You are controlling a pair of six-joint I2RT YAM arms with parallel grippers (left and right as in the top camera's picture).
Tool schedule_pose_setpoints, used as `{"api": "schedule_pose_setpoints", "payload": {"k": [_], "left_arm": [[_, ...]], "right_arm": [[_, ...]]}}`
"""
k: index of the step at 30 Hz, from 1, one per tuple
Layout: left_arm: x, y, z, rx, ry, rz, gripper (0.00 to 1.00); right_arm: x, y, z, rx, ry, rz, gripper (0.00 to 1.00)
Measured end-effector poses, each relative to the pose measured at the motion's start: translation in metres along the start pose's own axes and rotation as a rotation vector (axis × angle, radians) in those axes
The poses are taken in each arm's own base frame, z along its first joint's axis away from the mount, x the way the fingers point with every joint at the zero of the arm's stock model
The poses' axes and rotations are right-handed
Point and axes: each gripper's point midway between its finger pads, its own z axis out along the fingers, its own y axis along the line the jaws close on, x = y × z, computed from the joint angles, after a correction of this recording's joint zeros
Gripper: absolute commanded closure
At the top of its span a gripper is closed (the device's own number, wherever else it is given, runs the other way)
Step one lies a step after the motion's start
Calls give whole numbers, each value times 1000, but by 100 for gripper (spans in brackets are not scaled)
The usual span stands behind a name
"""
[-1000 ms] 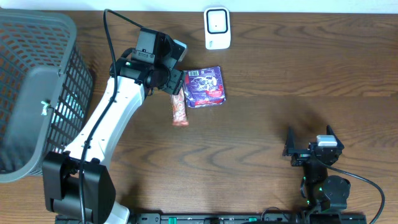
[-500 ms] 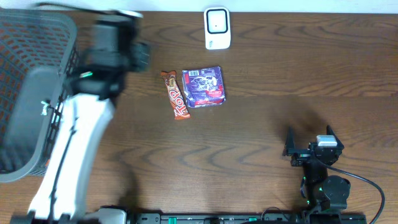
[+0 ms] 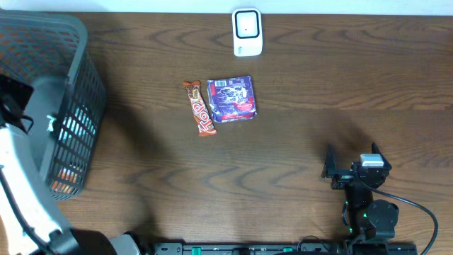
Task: Scan the item barcode
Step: 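Grasp the orange chocolate bar and place it left of the purple pack, then reach the left gripper into the basket and grasp the green packet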
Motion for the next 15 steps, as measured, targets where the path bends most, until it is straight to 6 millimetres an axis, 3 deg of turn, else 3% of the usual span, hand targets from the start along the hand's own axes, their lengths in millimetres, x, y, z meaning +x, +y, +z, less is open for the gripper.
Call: {"api": "schedule_pose_setpoints", "payload": {"k": [6,8,15], "left_arm": [[28,25,57,-65,198,-126,26],[47,28,77,-89,279,-147,37],[101,6,137,-23,486,-117,38]], "right_arm": [[0,0,0,0,0,0,1],[0,0,0,0,0,0,1],[0,0,0,0,0,0,1]]}}
